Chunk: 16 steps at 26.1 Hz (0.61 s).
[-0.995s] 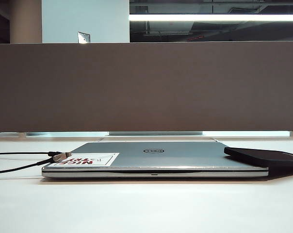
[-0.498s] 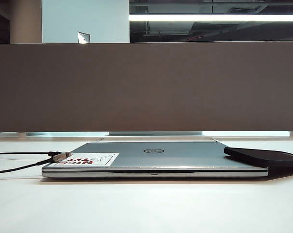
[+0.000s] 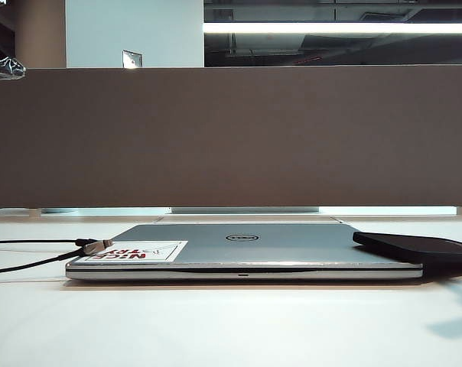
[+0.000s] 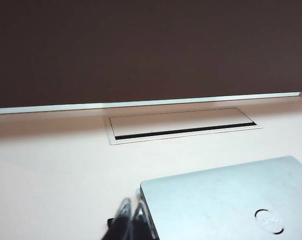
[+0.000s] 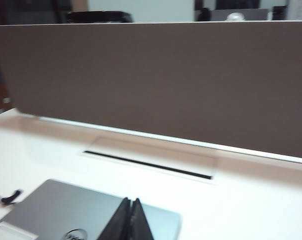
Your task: Pick up the charging cable and the phone, plug the charging cable into the charging port on the phone, and finally place them back on the table.
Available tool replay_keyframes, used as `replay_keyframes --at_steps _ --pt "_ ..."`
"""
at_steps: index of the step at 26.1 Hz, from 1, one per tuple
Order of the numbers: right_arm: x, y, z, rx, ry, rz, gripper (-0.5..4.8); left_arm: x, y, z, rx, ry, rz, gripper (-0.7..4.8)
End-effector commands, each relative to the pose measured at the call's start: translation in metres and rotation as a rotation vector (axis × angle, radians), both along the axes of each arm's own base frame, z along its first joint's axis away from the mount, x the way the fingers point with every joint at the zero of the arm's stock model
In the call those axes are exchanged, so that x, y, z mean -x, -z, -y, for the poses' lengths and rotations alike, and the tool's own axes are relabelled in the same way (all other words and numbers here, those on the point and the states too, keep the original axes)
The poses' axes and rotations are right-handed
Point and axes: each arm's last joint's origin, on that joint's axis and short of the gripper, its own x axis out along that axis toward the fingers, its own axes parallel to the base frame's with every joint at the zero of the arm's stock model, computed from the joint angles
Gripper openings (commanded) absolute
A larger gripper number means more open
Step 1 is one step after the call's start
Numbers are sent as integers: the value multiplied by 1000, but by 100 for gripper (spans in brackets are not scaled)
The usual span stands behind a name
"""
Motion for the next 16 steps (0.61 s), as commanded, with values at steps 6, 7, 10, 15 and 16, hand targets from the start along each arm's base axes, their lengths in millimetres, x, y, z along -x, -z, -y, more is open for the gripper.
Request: replay_keyframes --at_steps 6,7,10,15,16 --pt "16 11 -30 57 -231 -105 -3 0 -1 0 -32 0 10 -6" --pt "18 12 -31 66 -250 -116 -3 0 0 0 -33 0 6 -6" --pt "22 17 -36 101 -293 -154 -3 0 0 0 -35 0 -1 -6" --pt "27 23 -40 158 -353 -198 -2 -1 2 0 -64 2 0 -6" --pt "28 24 -40 163 -358 -203 -2 -2 3 0 -66 2 -8 -6"
